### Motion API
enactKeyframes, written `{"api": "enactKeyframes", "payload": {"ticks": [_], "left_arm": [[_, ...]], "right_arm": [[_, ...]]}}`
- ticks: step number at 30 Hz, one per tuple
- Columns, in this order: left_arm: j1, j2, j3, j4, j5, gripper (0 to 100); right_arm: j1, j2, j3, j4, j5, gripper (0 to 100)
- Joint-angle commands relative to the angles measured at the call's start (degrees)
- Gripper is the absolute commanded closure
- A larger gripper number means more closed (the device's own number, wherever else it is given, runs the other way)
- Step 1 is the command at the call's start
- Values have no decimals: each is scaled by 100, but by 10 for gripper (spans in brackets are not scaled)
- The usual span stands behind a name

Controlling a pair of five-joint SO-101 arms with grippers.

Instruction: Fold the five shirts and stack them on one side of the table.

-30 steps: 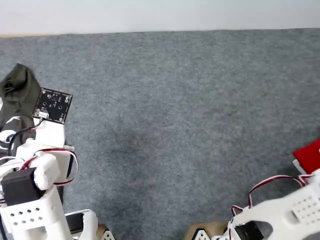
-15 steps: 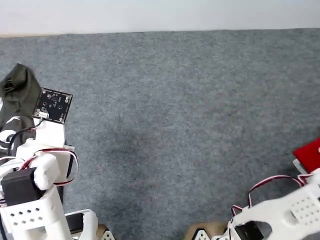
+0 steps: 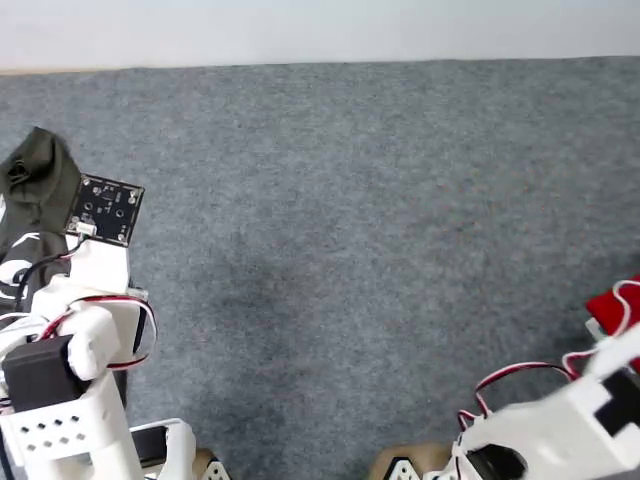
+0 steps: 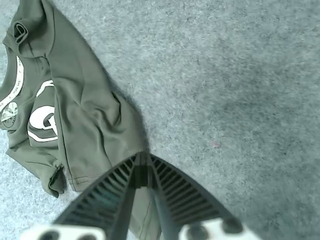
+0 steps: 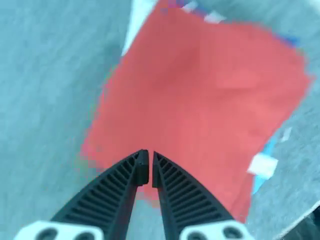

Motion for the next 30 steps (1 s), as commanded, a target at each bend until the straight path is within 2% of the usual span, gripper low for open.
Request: {"api": "enactKeyframes", "payload": {"ticks": [1,5,12,15,19,24,30], "left_arm": [[0,-26,-4,-123,-62,997],[-440,-18,303,-211,-211,996],[-2084,-18,1516,-1371,-1670,987],[-2611,-18,1763,-1626,-2198,914],[-3156,-9,2141,-2224,-2330,836],[-3429,-9,2958,-3112,-2426,808],[-3429,360,2985,-3244,-2470,810]], "right_arm": [[-409,-532,-299,971,448,984],[-593,-866,-105,1121,440,984],[-848,-1631,695,1121,448,984],[-910,-1947,1090,1121,457,980],[-1033,-2237,1670,1121,457,980],[-1314,-2580,2189,1121,448,983],[-1807,-3002,2418,1121,448,983]]}}
